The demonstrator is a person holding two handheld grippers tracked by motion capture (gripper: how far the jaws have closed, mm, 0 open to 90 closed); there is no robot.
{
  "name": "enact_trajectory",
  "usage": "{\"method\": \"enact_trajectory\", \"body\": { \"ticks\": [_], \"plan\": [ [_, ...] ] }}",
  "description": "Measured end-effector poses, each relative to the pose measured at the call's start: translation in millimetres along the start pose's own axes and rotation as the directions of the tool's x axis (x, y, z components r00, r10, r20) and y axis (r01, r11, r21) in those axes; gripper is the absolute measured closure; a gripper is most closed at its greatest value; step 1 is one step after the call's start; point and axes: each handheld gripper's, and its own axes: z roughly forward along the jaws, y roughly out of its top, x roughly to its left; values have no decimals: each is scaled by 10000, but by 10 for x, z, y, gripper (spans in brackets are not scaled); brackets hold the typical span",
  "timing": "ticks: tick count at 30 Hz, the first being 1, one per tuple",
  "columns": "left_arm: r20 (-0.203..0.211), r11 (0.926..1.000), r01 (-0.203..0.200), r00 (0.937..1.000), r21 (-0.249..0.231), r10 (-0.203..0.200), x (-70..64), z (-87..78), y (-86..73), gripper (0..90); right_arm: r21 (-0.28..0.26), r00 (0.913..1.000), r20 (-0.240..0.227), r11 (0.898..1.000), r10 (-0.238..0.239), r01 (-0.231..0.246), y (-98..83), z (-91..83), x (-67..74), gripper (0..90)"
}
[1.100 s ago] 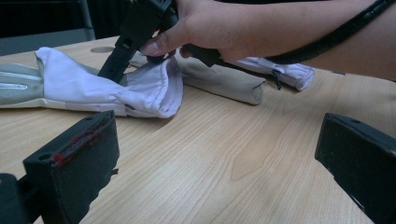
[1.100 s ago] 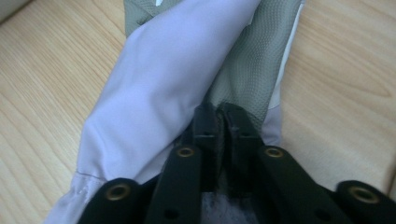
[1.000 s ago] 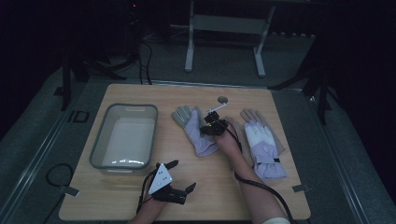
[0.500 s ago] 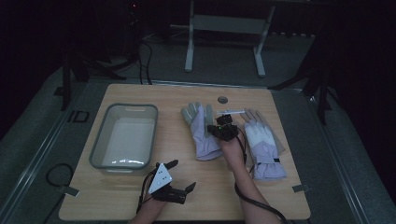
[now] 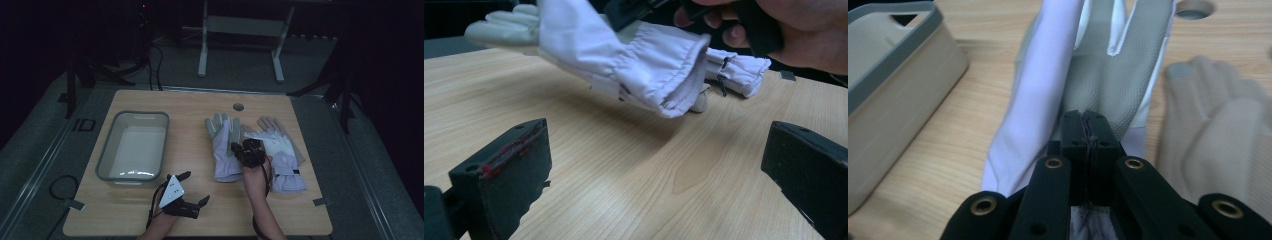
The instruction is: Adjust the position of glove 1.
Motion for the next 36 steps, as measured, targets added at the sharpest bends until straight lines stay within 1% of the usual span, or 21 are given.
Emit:
{"method": "enact_trajectory", "body": {
  "ticks": [1, 2, 4, 6, 7, 10, 12, 14, 17, 18, 19, 20, 21, 23, 25, 28, 29, 31, 32, 34, 36],
  "plan": [
    [1, 10000, -13, 10000, 12, 13, 0, 0, 0, 0, -39, 9999, 30, 9999, 117, -117, -24, -14, -9, 885],
    [-4, 10000, -11, 10000, 12, 11, 0, 1, 1, 0, 6, 9990, -151, 9991, 429, -429, -58, -16, -28, 885],
    [-4, 10000, -4, 10000, 6, 4, -1, 1, 0, 0, 50, 9989, -45, 9989, 462, -461, -117, 8, -39, 885],
    [-8, 10000, 25, 10000, -3, -25, 0, 1, 0, 0, 204, 9972, -126, 9971, 734, -732, -186, 64, -68, 885],
    [-11, 10000, 25, 10000, -4, -25, -1, 2, 0, 0, 221, 9970, -48, 9968, 769, -768, -217, 90, -80, 885],
    [-14, 10000, 12, 10000, 10, -12, -1, 0, 0, 0, 608, 9977, 108, 9959, 671, -676, -300, 196, -102, 882],
    [-13, 10000, 25, 10000, -5, -25, 0, 1, 0, 0, 943, 9967, 36, 9922, 816, -815, -349, 270, -148, 875],
    [-10, 10000, 25, 10000, -8, -25, 0, 1, 0, 0, 1084, 9957, 44, 9898, 922, -921, -393, 319, -184, 864],
    [-16, 10000, 34, 10000, -7, -34, 1, 2, 0, 0, 1164, 9938, -108, 9872, 1108, -1088, -428, 351, -219, 795],
    [-17, 10000, 37, 10000, -7, -37, 2, 1, 0, 0, 1191, 9911, -156, 9844, 1320, -1292, -431, 351, -225, 769],
    [-17, 10000, 37, 10000, -7, -37, 2, 1, 0, 0, 1191, 9911, -156, 9844, 1320, -1292, -431, 351, -225, 769],
    [-17, 10000, 41, 10000, -9, -41, 3, 0, 0, 0, 1250, 9891, -230, 9821, 1452, -1412, -422, 343, -237, 742],
    [-17, 10000, 36, 10000, -9, -36, 2, 0, 0, 0, 1328, 9877, -219, 9797, 1546, -1504, -372, 322, -252, 690],
    [-31, 10000, 26, 10000, -4, -26, 2, -1, -1, 0, 1142, 9920, -34, 9855, 1264, -1252, -300, 264, -265, 668],
    [-27, 10000, 31, 10000, -4, -31, 4, -1, 0, 0, 1028, 9954, -26, 9901, 960, -952, -208, 198, -284, 647],
    [-24, 10000, 33, 10000, -4, -33, 4, -1, 0, 0, 879, 9997, -62, 9959, 233, -227, -88, 114, -343, 612],
    [-23, 10000, 28, 10000, -3, -28, 4, -1, 0, 0, 918, 9999, -156, 9958, 55, -40, -55, 90, -376, 598],
    [-13, 10000, 32, 10000, -7, -32, 4, -1, 0, 0, 971, 9990, -20, 9942, -457, 456, -3, 48, -446, 591],
    [-16, 10000, 34, 10000, -5, -34, 4, -1, 0, 0, 1083, 9975, -62, 9916, -704, 707, 25, 20, -497, 586],
    [-18, 10000, 24, 10000, -3, -24, 3, 0, 0, 0, 1210, 9940, 101, 9868, -1093, 1073, 68, -41, -586, 610],
    [-19, 10000, 31, 10000, -3, -31, 4, 0, 0, 0, 1213, 9907, 108, 9836, -1358, 1335, 96, -89, -633, 587]
  ]
}}
